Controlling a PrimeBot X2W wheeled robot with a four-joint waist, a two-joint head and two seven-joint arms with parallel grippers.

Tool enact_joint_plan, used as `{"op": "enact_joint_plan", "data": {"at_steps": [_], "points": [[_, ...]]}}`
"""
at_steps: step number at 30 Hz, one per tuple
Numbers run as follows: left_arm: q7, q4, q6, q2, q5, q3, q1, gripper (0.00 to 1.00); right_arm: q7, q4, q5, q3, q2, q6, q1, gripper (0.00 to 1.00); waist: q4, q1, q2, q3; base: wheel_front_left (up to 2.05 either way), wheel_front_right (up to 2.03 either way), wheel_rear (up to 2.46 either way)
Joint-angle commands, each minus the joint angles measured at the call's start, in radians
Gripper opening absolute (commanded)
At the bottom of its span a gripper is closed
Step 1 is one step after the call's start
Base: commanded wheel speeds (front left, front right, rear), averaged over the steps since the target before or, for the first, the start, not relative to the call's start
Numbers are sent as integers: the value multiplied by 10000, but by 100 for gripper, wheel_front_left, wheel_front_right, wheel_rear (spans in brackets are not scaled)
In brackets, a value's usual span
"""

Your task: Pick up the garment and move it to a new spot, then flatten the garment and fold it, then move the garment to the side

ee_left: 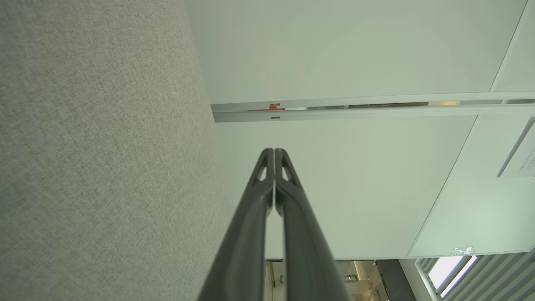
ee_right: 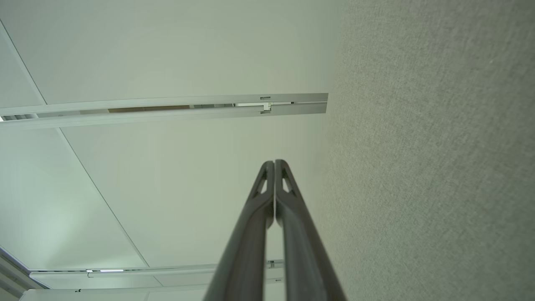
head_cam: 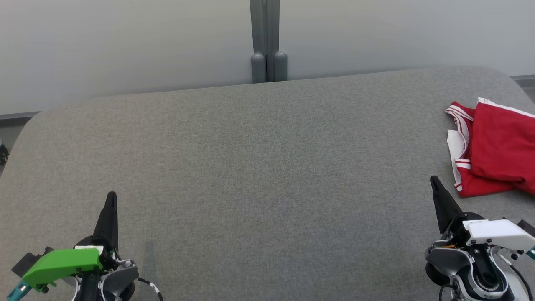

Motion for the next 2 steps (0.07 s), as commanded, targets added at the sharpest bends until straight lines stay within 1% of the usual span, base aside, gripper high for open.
{"op": "enact_joint_plan", "data": {"at_steps": [1, 2], "points": [[37, -27, -43, 62, -32, 23, -123, 0, 32, -46, 63, -16, -42, 0, -54, 0, 0, 0, 0, 0, 0, 0, 0], [37, -25, -43, 62, -32, 23, -123, 0, 32, -46, 63, -16, -42, 0, -54, 0, 0, 0, 0, 0, 0, 0, 0]]}}
